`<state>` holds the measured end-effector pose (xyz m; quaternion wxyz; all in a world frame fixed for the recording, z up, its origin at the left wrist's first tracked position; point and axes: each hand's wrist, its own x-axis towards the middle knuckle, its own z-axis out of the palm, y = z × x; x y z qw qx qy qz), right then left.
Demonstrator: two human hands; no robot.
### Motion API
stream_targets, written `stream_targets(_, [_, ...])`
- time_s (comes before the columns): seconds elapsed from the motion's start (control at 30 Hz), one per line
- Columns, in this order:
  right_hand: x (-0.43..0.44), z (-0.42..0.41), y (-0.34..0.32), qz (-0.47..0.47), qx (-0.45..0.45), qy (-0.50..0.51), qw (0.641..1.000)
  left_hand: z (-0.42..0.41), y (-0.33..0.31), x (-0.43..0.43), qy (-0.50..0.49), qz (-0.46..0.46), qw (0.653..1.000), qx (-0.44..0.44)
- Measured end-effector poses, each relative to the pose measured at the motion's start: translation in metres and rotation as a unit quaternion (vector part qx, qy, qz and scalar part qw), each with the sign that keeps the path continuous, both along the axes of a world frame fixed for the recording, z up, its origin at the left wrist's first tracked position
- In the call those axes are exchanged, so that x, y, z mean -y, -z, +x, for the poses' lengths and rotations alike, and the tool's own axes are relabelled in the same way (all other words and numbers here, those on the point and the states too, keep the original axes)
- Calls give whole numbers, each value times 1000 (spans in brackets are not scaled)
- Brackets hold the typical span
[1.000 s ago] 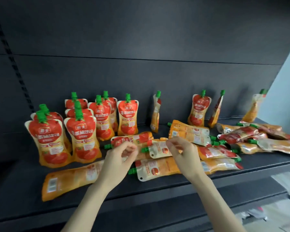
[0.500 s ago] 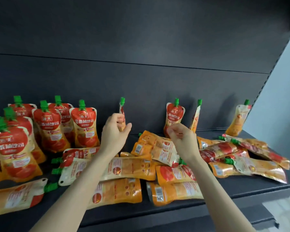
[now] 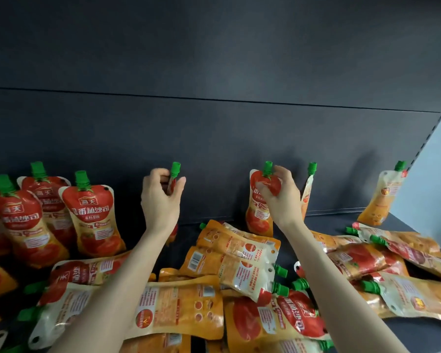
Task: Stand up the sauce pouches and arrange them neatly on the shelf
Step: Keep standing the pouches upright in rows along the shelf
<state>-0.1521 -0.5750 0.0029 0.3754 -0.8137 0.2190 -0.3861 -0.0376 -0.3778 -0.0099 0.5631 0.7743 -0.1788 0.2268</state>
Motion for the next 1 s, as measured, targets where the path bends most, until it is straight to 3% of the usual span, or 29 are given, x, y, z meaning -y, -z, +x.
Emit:
stream_targets(0.17, [13, 15, 0, 88, 10, -28, 996, 1, 2, -1, 60, -4, 998, -10])
stream_targets(0.47, [27, 21, 13, 245, 35, -146, 958, 8, 18, -1, 114, -134, 959, -222])
stream_targets(0.8, [32, 22, 37, 221, -20, -167, 961, 15, 30, -8, 197, -131, 915, -326])
stream_targets(1.0, [34, 21, 42, 200, -55, -186, 960, 19, 32, -11, 247, -77, 909, -328])
